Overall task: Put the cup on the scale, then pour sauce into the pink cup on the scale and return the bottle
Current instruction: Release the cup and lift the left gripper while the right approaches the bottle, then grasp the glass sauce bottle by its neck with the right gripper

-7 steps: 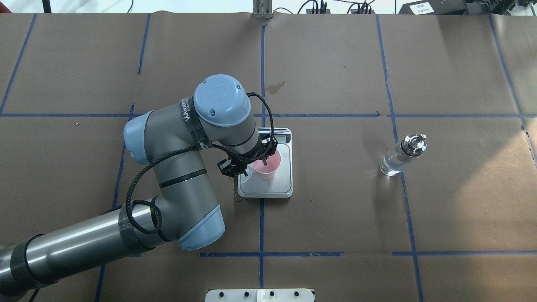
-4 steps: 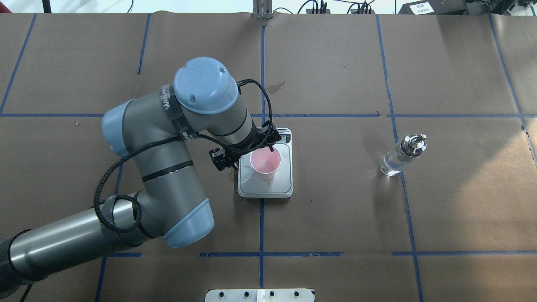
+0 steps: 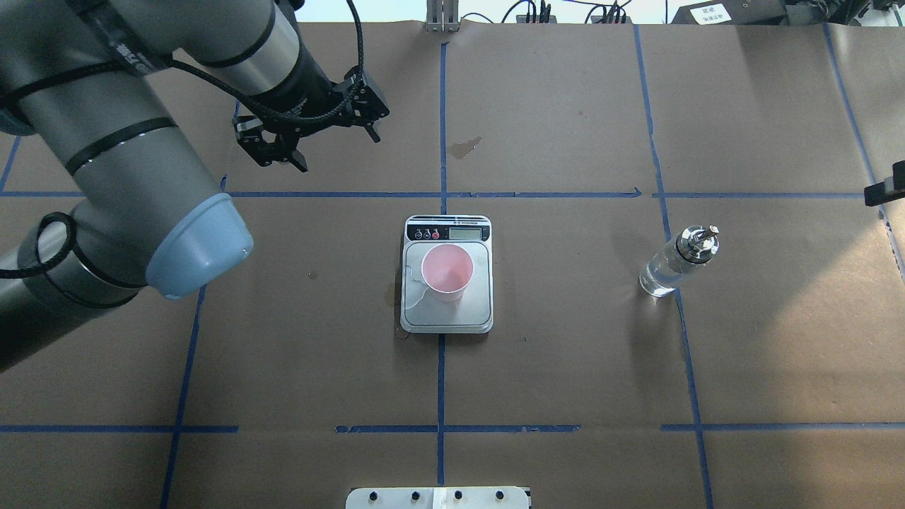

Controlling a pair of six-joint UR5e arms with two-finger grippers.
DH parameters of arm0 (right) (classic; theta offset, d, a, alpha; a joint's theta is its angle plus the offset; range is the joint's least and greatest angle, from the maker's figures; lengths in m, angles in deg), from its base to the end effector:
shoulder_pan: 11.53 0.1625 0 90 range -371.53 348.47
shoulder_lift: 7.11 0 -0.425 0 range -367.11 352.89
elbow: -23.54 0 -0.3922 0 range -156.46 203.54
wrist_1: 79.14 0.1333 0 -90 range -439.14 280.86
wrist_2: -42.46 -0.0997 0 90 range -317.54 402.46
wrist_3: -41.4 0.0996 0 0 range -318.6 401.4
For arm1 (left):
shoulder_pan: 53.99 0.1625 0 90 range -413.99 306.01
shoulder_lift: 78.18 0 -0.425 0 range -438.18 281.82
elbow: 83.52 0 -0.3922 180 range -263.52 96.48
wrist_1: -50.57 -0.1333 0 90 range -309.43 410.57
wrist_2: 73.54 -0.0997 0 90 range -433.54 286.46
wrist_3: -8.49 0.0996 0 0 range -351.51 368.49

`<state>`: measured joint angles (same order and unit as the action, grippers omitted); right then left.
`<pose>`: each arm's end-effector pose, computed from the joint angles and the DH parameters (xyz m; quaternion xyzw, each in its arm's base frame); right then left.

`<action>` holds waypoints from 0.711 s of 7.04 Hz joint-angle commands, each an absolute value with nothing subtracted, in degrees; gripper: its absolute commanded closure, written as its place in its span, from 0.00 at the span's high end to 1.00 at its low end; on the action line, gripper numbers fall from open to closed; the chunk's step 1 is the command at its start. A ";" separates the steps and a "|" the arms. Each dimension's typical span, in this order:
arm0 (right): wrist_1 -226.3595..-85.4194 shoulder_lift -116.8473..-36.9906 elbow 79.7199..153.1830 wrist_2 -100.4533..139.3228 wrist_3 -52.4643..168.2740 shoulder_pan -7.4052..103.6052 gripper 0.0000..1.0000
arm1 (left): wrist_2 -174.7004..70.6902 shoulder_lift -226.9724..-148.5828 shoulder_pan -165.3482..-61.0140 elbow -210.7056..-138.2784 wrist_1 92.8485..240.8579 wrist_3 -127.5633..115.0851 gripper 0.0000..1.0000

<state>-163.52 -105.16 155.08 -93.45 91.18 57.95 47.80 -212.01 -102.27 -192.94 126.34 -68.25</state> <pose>-0.0784 -0.3856 0.3578 0.0404 -0.4779 0.0929 0.8725 0.3388 -0.5024 0.0994 -0.0068 0.4689 -0.1567 0.8692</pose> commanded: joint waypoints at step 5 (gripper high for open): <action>-155.79 -113.01 162.78 -25.80 128.03 2.18 1.00 | 47.40 -199.15 -124.97 -196.29 114.65 -19.09 1.00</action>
<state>-157.23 -110.64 164.02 -41.90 123.06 13.51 47.72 -202.63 -120.92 -196.48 114.77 -28.83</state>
